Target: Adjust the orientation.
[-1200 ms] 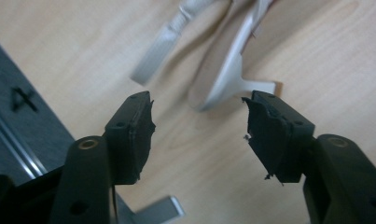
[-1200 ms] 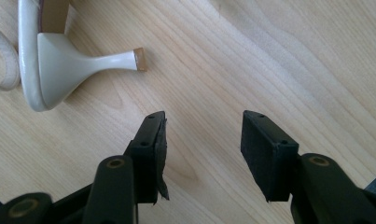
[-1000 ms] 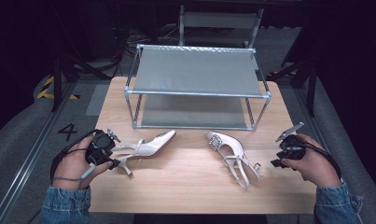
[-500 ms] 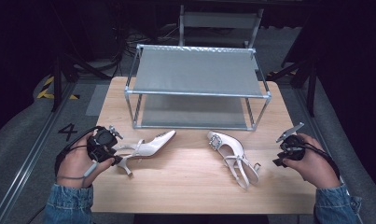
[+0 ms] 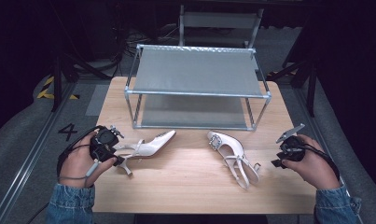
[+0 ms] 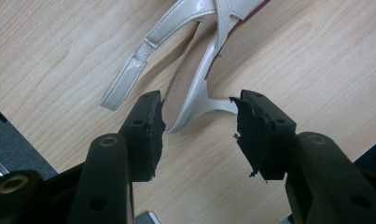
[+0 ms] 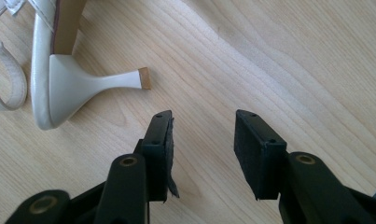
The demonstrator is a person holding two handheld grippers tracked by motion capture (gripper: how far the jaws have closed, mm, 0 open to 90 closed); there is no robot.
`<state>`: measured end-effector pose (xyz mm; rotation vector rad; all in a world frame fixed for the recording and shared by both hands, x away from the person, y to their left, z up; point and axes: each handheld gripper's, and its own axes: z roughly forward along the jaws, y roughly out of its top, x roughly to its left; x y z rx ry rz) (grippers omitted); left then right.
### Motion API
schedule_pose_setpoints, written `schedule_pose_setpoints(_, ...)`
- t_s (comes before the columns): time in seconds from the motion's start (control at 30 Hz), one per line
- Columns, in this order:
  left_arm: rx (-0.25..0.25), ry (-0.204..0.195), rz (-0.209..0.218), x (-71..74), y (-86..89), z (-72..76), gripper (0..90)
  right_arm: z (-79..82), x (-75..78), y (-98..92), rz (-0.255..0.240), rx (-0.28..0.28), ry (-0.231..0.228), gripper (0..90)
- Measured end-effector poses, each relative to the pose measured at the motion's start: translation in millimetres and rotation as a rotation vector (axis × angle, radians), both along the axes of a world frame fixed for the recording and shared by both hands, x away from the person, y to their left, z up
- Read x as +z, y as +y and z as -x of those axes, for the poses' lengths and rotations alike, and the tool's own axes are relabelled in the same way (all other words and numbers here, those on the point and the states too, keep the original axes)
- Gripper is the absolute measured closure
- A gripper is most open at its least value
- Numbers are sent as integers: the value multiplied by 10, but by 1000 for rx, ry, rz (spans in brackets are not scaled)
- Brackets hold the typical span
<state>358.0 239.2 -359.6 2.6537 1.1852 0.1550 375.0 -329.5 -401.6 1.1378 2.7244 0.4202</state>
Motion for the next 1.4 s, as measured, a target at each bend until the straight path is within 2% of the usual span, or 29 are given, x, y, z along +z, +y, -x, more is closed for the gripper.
schedule_pose_setpoints(0.5,16,-8,18,8,32,2,496,-10,-29,-6,-33,-23,2,573)
schedule_pose_setpoints(0.87,11,-3,23,-2,28,-10,484,3,-45,-21,-33,-31,3,570)
schedule_pose_setpoints(1.03,13,-20,33,17,23,-5,483,-9,-56,0,-30,-24,7,570)
schedule_pose_setpoints(1.27,-7,-39,60,19,-80,-82,461,8,-58,-6,-34,-28,3,564)
schedule_pose_setpoints(1.33,-16,-53,74,17,-117,-130,434,25,-58,-18,-37,-32,2,561)
schedule_pose_setpoints(1.4,-26,-51,89,10,-175,-187,400,45,-62,-34,-36,-38,1,559)
